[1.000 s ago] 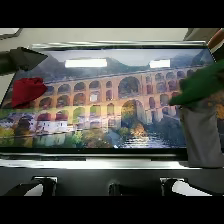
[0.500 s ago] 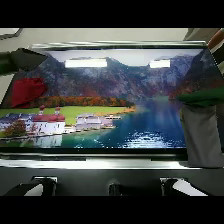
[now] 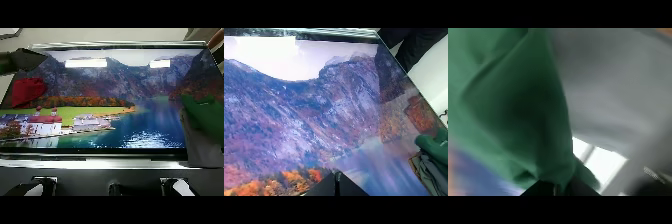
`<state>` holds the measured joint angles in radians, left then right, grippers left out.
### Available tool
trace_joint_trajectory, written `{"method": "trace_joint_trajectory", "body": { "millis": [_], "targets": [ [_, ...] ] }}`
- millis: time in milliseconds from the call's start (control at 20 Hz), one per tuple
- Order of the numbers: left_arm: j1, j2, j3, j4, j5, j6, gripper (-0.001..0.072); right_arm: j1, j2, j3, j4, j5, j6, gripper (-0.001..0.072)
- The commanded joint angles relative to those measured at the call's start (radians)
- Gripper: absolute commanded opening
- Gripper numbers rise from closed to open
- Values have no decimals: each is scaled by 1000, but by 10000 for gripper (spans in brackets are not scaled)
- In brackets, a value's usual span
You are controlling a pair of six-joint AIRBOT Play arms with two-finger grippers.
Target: Fold the shirts.
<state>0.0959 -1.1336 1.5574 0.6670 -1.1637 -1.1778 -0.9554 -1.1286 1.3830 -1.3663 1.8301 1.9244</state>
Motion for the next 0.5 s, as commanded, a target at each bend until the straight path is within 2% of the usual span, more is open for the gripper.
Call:
{"method": "trace_joint_trajectory", "body": {
  "millis": [0,50,100,150,200,250,350,450],
  "targets": [
    [0,0,0,0,0,0,27,-1,84,-356,-192,-48,-76,44],
    [0,0,0,0,-4,0,27,-1,86,-420,-200,-88,-79,81],
    [0,0,0,0,-14,1,27,-1,85,-449,-204,-128,-82,303],
    [0,0,0,0,-24,0,27,-1,86,-447,-209,-174,-121,605],
    [0,1,2,-3,-42,-11,27,-1,86,-422,-214,-206,-192,704],
    [0,3,19,-10,-79,-45,27,-1,86,-364,-212,-225,-232,699],
    [0,4,106,5,-112,-40,27,-1,85,-179,-196,-342,-257,699],
    [-7,0,220,177,-32,-56,26,0,85,48,-48,-578,-266,690]
  ]
}}
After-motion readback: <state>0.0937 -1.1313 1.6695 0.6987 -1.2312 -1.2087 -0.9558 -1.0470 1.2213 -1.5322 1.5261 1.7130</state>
